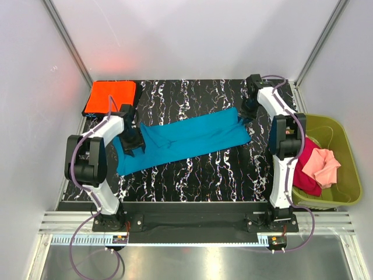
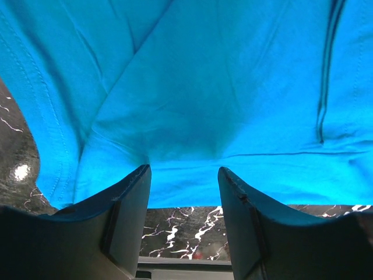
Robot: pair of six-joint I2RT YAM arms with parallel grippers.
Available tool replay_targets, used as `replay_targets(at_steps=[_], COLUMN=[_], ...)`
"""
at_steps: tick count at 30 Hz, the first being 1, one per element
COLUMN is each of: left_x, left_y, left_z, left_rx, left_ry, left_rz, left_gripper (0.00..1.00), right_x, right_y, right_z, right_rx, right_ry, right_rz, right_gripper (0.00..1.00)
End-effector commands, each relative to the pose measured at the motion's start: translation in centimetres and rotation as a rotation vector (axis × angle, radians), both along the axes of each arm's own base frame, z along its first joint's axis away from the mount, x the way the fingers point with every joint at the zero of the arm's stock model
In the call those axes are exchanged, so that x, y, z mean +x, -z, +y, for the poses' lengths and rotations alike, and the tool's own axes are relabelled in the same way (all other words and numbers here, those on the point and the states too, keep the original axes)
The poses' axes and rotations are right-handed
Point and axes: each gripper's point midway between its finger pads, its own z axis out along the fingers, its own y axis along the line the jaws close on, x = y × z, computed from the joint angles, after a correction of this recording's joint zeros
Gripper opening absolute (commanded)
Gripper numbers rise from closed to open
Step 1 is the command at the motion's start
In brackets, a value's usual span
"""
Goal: Fold and stack the t-shirts
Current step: Fold the tshirt
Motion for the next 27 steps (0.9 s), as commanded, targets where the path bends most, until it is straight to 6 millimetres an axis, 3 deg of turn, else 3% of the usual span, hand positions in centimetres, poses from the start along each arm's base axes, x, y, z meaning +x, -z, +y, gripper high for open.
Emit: replay_targets(at_steps=[1,5,10,14,16,17,18,22,23,27], left_x=[1.0,0.8,0.8,0.5,0.9,1.3,1.7,3.5,3.8,5.7], left_y=[-2.2,-2.6,-3.3,-3.1,-3.7,-4.0,-4.5,-6.7,-7.0,-8.0], left_z=[-0.2,-0.3,-0.1,0.9,1.6,1.7,2.0,1.7,1.6,0.8], left_rx=[0.004,0.001,0.018,0.069,0.101,0.104,0.104,0.021,-0.003,-0.196], left_ry=[0.033,0.041,0.043,0.020,-0.002,-0.008,-0.022,-0.066,-0.077,-0.133], left_rz=[-0.077,-0.077,-0.099,-0.087,-0.110,-0.127,-0.146,-0.214,-0.229,-0.295], left_gripper=[0.55,0.55,0.55,0.55,0.56,0.56,0.56,0.56,0.56,0.59], right_x=[0.9,2.4,3.7,3.4,3.3,3.4,3.5,2.8,2.1,-0.3], right_y=[1.8,3.4,3.1,1.4,0.0,-1.6,-2.5,-6.0,-6.9,-8.2], right_z=[0.1,0.5,0.5,0.9,2.5,3.4,4.5,12.7,16.6,24.9], right_rx=[0.009,0.028,0.026,0.019,0.026,0.034,0.036,0.125,0.196,0.397], right_ry=[-0.003,-0.007,-0.003,-0.005,-0.041,-0.064,-0.094,-0.273,-0.342,-0.404], right_rz=[0.029,0.031,-0.015,-0.026,-0.062,-0.100,-0.127,-0.209,-0.219,-0.178], right_gripper=[0.30,0.25,0.24,0.43,0.50,0.54,0.59,0.63,0.63,0.63])
